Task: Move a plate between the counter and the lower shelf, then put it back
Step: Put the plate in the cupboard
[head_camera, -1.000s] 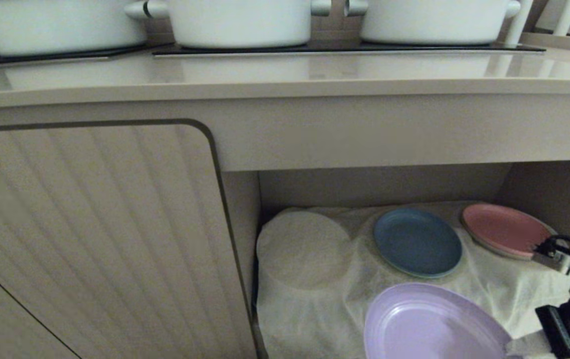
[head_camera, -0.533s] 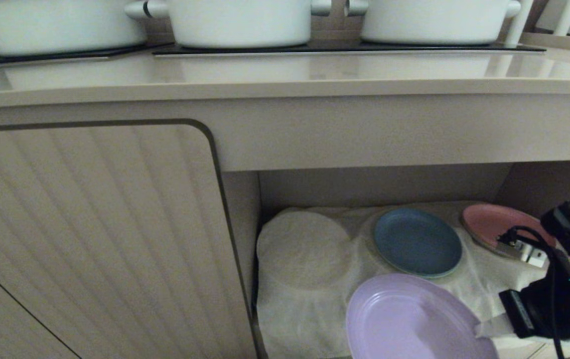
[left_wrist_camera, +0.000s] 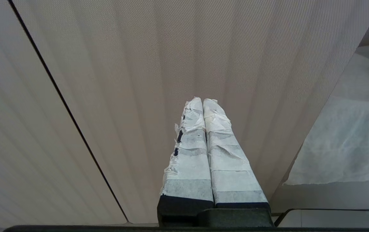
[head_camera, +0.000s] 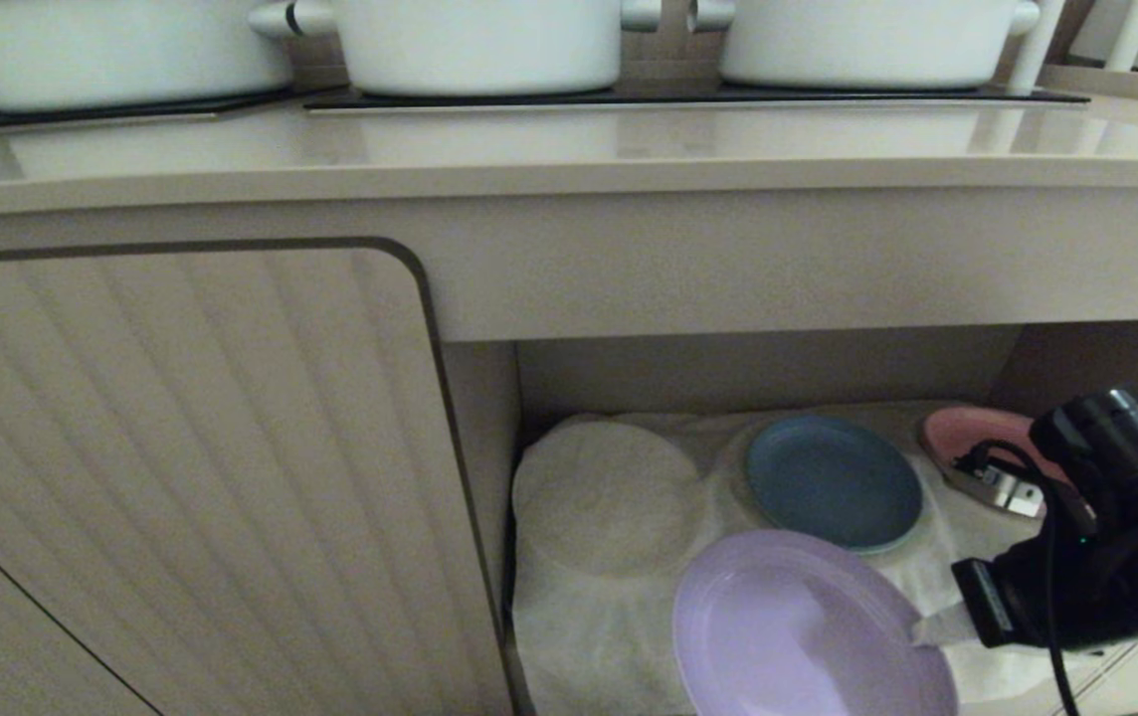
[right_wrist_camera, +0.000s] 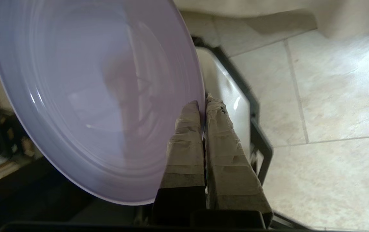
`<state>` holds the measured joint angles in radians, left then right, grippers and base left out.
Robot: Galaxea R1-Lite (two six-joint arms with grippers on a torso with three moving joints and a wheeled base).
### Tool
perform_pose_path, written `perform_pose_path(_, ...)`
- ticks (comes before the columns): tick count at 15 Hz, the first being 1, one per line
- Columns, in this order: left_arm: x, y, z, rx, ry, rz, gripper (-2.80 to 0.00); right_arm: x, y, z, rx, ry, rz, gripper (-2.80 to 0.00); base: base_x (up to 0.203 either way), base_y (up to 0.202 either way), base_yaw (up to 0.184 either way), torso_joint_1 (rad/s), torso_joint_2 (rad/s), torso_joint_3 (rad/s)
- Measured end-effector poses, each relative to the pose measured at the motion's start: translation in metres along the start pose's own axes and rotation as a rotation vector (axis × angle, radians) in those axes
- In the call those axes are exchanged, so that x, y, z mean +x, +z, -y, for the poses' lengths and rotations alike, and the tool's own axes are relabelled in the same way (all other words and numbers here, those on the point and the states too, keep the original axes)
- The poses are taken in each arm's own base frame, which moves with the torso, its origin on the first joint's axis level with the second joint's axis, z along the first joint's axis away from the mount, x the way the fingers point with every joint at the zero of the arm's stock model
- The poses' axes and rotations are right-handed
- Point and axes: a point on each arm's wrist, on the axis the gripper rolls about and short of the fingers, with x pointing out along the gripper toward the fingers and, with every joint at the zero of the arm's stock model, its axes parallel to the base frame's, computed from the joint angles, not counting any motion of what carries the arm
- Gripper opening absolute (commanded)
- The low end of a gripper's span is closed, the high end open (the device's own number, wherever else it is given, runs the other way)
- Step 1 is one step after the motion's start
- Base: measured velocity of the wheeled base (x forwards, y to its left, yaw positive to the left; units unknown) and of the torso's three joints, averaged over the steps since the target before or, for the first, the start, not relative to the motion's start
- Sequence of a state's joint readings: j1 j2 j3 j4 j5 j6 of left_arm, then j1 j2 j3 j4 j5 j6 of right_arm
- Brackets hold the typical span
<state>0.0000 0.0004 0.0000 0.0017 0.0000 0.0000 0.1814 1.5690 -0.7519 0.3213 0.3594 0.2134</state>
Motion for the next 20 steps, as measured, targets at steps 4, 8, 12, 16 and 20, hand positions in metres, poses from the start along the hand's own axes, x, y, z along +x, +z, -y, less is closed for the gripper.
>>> perform_pose_path(4,0.000,0.000,0.000,0.000,0.000,0.000,-2.80,0.009,0.005,-0.001,-0.003,-0.008,0.012,-2.80,0.000,0.000,0.000,0.000,0.00,0.000)
perform_pose_path(8,0.000,0.000,0.000,0.000,0.000,0.000,-2.80,0.018,0.011,-0.006,0.002,-0.013,0.030,-2.80,0.000,0.000,0.000,0.000,0.00,0.000)
perform_pose_path(12,0.000,0.000,0.000,0.000,0.000,0.000,-2.80,0.033,0.017,-0.015,0.017,-0.032,0.071,-2.80,0.000,0.000,0.000,0.000,0.00,0.000)
perform_pose_path(16,0.000,0.000,0.000,0.000,0.000,0.000,-2.80,0.044,0.022,-0.019,0.014,-0.030,0.094,-2.80,0.000,0.000,0.000,0.000,0.00,0.000)
perform_pose_path(20,0.000,0.000,0.000,0.000,0.000,0.000,-2.80,0.054,0.028,-0.019,0.039,-0.041,0.121,-2.80,0.000,0.000,0.000,0.000,0.00,0.000)
